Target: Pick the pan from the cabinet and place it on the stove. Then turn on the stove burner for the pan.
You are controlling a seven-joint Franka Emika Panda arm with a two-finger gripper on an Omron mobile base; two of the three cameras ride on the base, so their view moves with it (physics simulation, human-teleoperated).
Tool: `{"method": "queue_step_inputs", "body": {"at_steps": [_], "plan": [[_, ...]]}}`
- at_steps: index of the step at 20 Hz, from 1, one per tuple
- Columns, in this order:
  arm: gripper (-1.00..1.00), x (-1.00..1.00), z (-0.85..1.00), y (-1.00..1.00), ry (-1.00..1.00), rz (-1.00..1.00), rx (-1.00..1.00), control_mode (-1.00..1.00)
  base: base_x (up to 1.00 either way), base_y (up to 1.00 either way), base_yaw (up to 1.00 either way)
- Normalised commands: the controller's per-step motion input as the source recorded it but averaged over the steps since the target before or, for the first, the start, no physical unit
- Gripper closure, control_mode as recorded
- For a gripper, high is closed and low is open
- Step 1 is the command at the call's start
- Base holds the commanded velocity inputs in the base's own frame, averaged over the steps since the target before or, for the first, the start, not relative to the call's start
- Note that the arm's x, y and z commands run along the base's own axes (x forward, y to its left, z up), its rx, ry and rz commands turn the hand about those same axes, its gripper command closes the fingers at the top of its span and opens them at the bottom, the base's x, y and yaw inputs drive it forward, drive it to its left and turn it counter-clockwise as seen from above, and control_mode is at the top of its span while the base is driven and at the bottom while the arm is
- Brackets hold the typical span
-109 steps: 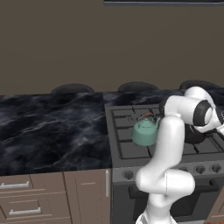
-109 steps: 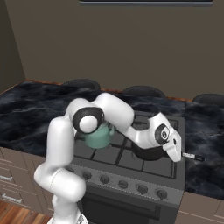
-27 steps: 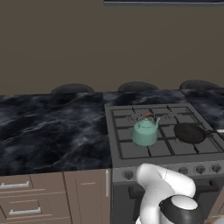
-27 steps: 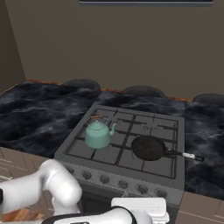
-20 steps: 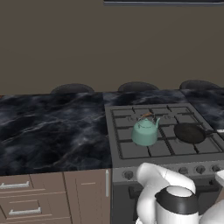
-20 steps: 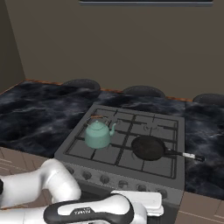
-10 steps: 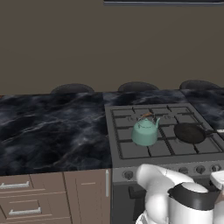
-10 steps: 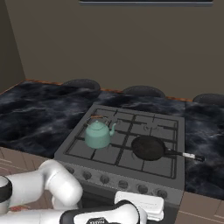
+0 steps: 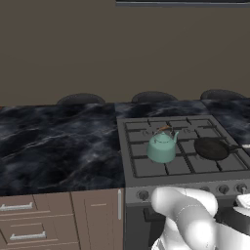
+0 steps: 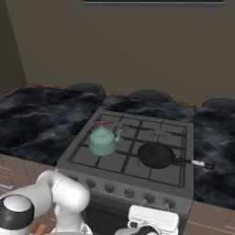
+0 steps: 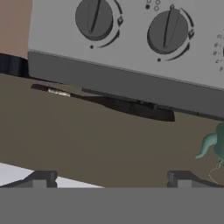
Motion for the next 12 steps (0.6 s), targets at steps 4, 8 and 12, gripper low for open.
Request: {"method": "queue_step_inputs", "body": {"at_steps": [4, 8, 12], "plan": [[-1.00, 0.00, -0.33, -0.19, 0.00, 0.02, 0.00, -1.00, 0.00, 0.00, 0.00], [-1.00, 0.09, -0.32, -0.08, 0.00, 0.00, 0.00, -1.00, 0.00, 0.00, 0.00], [-1.00, 0.20, -0.21, -0.01, 0.02, 0.00, 0.00, -1.00, 0.00, 0.00, 0.00]]}}
